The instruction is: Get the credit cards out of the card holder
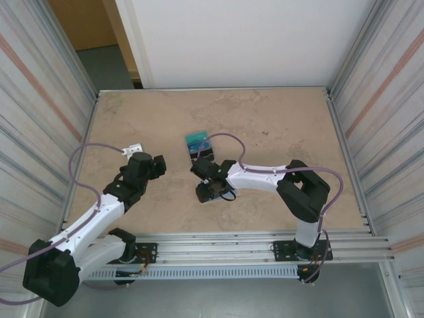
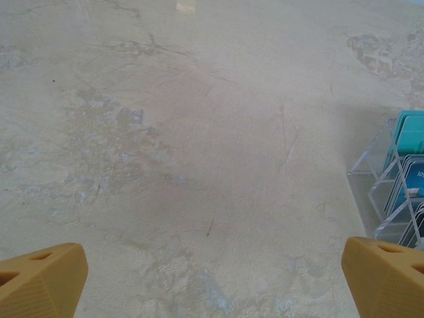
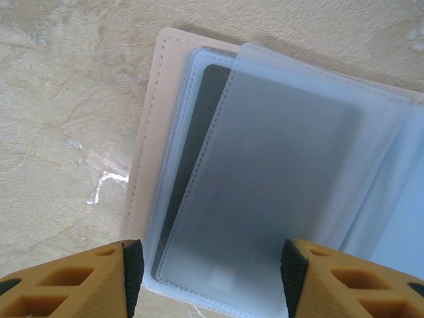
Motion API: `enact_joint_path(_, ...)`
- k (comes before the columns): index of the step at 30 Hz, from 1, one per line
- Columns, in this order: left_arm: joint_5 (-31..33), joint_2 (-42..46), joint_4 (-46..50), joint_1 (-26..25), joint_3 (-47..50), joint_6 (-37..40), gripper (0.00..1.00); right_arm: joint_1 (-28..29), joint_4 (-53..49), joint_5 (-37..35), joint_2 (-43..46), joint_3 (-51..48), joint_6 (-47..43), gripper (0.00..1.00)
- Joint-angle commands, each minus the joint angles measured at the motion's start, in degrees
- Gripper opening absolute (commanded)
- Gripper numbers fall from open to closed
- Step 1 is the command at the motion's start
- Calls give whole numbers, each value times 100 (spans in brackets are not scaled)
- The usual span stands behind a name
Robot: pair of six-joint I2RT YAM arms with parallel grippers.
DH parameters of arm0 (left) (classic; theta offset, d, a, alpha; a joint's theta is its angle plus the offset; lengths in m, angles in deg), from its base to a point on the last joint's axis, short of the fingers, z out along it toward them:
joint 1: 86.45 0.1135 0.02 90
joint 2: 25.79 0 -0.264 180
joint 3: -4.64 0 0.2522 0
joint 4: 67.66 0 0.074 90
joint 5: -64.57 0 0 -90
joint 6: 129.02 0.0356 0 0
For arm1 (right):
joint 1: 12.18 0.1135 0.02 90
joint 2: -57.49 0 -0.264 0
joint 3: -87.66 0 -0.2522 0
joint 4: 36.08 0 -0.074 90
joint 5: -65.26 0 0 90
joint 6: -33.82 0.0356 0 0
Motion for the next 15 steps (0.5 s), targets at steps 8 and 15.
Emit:
enact_joint_path(8,4,17,153,78,-22,-78,99,47,-118,-33,-255,-18,175,54)
enact_joint_path(15,5,19,146,87,-36,-62,99,47,-15,-45,-144,-141,237,44)
